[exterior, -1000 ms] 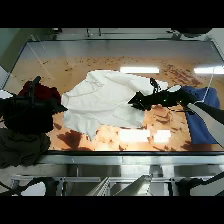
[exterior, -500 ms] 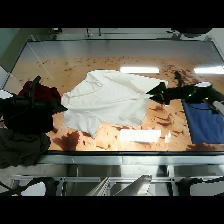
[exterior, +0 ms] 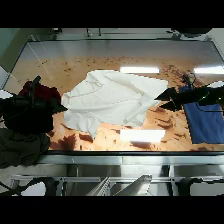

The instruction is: Fold the shirts.

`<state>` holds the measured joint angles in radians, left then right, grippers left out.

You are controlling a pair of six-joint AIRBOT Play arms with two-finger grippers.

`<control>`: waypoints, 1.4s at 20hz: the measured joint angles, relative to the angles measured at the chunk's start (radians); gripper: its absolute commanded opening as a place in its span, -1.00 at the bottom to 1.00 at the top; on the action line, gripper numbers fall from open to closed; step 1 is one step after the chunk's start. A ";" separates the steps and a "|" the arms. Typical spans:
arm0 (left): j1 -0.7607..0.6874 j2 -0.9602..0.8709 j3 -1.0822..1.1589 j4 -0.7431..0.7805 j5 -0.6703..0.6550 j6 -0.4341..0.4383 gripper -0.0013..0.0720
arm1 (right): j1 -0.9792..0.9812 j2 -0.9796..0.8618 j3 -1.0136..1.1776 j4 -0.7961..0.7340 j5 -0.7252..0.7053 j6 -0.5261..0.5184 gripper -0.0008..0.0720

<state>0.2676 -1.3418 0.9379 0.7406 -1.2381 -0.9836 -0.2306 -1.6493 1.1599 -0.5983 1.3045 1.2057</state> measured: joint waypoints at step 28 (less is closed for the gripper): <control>0.211 0.389 0.785 -0.301 -0.006 -0.061 -0.91 | -0.289 0.401 0.453 0.785 0.185 -0.063 -0.92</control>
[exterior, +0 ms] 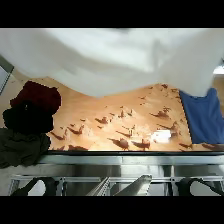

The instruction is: Fold the shirts.

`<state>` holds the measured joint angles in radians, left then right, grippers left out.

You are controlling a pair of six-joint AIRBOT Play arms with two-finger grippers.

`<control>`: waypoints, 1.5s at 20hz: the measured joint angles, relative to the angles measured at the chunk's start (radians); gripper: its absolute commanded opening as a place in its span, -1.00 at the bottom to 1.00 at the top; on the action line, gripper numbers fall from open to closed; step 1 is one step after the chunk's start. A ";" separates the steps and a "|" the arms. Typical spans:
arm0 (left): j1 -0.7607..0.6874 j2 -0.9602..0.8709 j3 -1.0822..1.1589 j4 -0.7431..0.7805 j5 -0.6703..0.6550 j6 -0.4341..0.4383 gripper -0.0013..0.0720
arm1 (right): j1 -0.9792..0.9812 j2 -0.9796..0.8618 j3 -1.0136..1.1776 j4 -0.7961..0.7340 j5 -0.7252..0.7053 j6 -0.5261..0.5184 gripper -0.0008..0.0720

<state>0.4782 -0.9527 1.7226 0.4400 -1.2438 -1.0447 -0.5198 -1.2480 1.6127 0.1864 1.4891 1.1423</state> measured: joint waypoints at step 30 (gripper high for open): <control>-0.164 -0.913 0.231 0.325 -0.150 -0.099 0.87 | 0.061 -0.450 -0.373 -0.326 -0.312 -0.332 0.39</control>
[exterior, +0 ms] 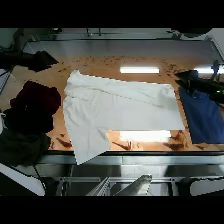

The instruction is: Fold the shirts.

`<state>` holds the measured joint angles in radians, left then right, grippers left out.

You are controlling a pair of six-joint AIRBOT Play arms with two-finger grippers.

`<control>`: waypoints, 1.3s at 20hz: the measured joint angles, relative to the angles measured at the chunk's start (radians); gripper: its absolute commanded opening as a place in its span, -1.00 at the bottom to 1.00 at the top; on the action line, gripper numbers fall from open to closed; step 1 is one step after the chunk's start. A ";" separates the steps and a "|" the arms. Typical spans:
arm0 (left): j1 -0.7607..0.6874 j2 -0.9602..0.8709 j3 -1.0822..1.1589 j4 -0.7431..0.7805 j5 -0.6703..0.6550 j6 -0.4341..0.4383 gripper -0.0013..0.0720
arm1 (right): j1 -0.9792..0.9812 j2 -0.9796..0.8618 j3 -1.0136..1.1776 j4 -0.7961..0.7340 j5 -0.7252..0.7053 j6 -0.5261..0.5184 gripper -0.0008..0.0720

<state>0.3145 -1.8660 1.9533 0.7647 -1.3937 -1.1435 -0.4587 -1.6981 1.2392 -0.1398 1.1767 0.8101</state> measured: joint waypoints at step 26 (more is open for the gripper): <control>-0.092 0.537 -1.238 0.159 0.368 -0.015 0.24 | -0.154 0.154 -0.282 -0.485 0.248 0.079 0.23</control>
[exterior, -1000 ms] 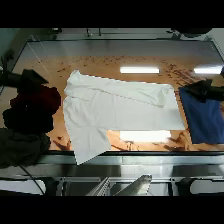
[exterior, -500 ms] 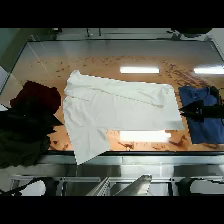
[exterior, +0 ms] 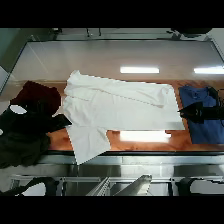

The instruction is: Fold the shirts.

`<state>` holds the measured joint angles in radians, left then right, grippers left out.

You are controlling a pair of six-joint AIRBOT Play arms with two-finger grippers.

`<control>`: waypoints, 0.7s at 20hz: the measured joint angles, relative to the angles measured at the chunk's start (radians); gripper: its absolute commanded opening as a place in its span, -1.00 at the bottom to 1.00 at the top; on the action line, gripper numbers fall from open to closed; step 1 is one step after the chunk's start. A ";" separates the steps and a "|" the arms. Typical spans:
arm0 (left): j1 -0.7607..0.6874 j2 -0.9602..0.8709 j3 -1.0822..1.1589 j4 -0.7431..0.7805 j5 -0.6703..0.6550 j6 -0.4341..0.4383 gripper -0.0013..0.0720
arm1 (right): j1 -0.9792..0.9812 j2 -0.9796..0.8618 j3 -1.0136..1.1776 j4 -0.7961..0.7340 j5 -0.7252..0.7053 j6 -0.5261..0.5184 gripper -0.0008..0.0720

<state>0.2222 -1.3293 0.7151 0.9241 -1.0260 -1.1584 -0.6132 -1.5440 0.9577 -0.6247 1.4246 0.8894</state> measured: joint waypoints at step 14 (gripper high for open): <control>0.093 -0.143 0.043 -0.107 -0.070 0.124 -0.48 | -0.016 0.000 0.002 -0.077 0.003 0.005 0.23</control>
<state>0.3149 -1.4727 0.7582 0.8169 -1.0958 -1.0340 -0.6289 -1.5440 0.9592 -0.7021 1.4281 0.8944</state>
